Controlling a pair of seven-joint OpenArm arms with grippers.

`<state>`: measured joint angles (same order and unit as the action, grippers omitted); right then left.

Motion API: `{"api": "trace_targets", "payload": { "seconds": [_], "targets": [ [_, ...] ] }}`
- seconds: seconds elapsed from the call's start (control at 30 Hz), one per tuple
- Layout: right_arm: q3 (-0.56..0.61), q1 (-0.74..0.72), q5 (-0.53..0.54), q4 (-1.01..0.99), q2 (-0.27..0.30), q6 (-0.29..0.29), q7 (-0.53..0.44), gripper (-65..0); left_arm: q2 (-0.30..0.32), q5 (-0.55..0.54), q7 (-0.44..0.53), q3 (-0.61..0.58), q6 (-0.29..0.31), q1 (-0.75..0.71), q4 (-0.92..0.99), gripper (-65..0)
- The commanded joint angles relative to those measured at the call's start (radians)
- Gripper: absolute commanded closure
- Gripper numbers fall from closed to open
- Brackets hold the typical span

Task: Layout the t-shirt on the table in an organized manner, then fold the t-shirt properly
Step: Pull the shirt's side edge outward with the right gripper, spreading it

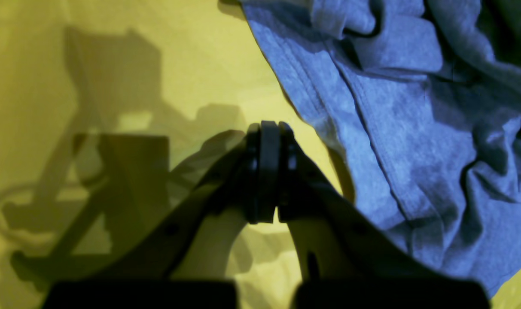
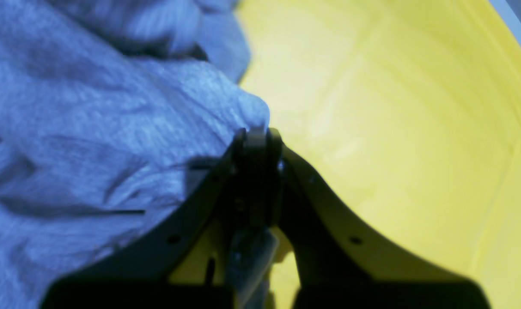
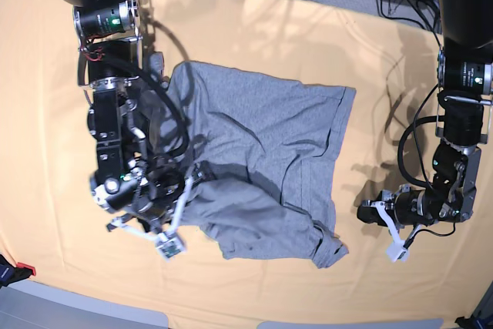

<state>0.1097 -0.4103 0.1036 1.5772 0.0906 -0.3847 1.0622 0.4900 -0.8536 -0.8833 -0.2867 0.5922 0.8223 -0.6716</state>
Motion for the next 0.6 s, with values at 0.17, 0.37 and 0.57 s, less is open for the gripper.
{"api": "trace_targets", "payload": {
  "seconds": [0.17,0.37,0.57],
  "targets": [
    [-0.153,-0.031,-0.002,0.018,0.007,0.019,-0.021,0.0,0.011,-0.020,0.014,0.006,0.008,0.039,-0.015,0.0],
    [-0.288,-0.030,-0.030,0.018,0.016,0.050,-0.022,0.0,0.011,-0.020,0.014,0.006,0.008,0.039,-0.015,0.0],
    [-0.370,-0.030,-0.031,0.014,0.060,0.052,-0.022,0.0,0.012,-0.019,0.014,0.006,0.008,0.039,-0.015,0.0]
  ]
}}
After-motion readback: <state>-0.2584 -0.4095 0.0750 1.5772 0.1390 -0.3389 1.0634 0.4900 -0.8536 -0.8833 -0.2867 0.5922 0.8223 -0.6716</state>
